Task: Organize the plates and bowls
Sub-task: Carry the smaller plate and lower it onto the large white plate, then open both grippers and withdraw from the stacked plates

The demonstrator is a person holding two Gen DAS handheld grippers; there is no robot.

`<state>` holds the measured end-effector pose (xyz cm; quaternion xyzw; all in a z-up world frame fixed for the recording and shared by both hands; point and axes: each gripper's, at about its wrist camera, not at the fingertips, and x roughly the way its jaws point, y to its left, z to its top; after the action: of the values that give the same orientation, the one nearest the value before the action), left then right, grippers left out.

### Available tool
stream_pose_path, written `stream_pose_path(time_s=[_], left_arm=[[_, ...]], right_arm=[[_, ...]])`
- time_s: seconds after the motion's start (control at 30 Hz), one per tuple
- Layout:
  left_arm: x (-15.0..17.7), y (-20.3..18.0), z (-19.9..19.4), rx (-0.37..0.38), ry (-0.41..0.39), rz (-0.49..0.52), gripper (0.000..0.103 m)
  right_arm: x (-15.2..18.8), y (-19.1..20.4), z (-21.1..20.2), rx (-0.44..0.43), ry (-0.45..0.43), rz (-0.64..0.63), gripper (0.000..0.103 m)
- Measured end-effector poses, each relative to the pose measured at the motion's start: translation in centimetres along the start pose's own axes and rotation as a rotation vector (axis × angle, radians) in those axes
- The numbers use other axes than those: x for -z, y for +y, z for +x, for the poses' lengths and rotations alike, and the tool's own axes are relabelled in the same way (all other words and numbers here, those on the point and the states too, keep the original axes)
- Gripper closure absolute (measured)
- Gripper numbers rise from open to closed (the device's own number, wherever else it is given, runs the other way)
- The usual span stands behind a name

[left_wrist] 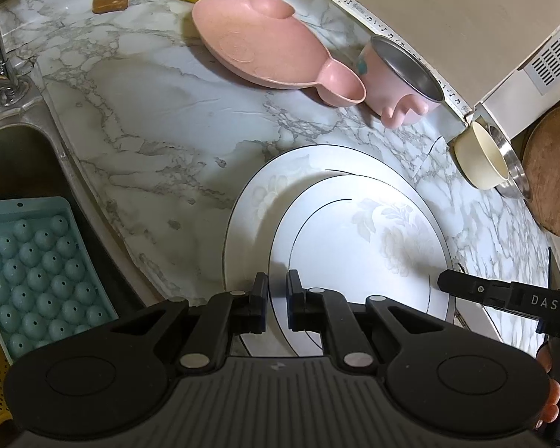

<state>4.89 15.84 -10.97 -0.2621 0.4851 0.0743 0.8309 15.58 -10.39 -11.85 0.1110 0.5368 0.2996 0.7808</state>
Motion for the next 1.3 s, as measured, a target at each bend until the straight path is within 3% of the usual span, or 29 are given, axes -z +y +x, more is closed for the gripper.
stream_pose_path(time_s=[0.33,0.8,1.3], left_arm=[[-0.4,0.0,0.2,-0.002,0.011,0.049,0.095],[-0.5,-0.9,-1.9,-0.055,-0.066,0.152,0.095],[-0.1,-3.8,-3.6,-0.030,-0.152,0.255,0.095]], right_arm=[[0.0,-0.1,0.2,0.015,-0.004,-0.005,0.099],[-0.2,0.5,1.1,0.042,0.009,-0.030,0.096],[-0.2,4.1,-2.0,0.089,-0.075,-0.184,0.069]])
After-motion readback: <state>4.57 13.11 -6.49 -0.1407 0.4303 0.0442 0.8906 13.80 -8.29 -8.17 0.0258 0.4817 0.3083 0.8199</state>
